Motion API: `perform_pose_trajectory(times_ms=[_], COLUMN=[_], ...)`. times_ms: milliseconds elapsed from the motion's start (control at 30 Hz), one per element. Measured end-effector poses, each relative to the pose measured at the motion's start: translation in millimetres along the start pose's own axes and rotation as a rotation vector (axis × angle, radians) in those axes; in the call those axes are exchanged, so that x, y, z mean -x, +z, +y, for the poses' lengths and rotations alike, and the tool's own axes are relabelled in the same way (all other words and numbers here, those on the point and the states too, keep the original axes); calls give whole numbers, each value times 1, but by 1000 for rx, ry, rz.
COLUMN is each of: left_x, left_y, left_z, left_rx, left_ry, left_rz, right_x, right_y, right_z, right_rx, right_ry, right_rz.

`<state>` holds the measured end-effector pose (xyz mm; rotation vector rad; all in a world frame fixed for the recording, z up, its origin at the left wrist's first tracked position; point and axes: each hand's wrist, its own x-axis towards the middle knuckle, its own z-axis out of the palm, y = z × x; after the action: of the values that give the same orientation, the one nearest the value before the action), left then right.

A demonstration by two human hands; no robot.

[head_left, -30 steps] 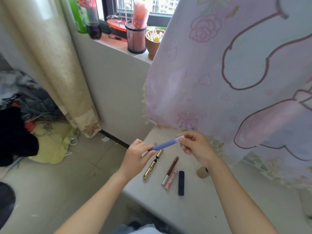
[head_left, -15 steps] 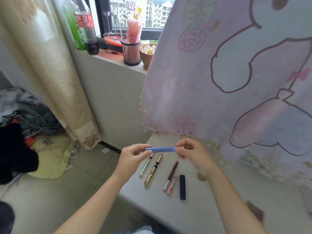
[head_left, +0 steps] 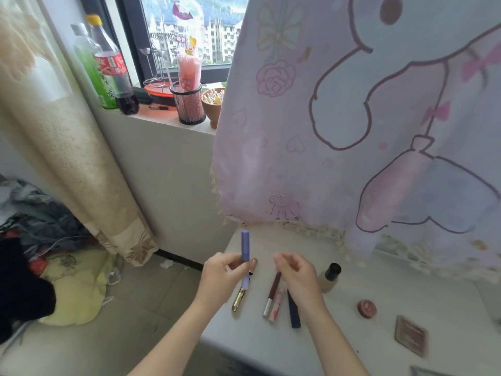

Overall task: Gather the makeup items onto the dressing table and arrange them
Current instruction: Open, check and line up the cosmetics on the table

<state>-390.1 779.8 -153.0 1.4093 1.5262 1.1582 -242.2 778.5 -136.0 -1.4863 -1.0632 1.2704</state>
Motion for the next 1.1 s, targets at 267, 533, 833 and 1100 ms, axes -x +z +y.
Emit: perform_pose_trajectory(times_ms=[267, 533, 833, 1100], left_x=[1, 15, 21, 22], left_y=[-4, -18, -22, -18], left_z=[-8, 3, 2, -5], left_rx=[-531, -29, 4, 4], left_ry=[516, 109, 132, 112], left_rz=[52, -138, -198, -197], right_x=[6, 21, 27, 29], right_y=[-2, -3, 1, -1], right_z=[-28, -35, -26, -28], right_rx=[383, 233, 338, 264], right_ry=[-182, -75, 23, 67], right_rz=[-9, -163, -32, -89])
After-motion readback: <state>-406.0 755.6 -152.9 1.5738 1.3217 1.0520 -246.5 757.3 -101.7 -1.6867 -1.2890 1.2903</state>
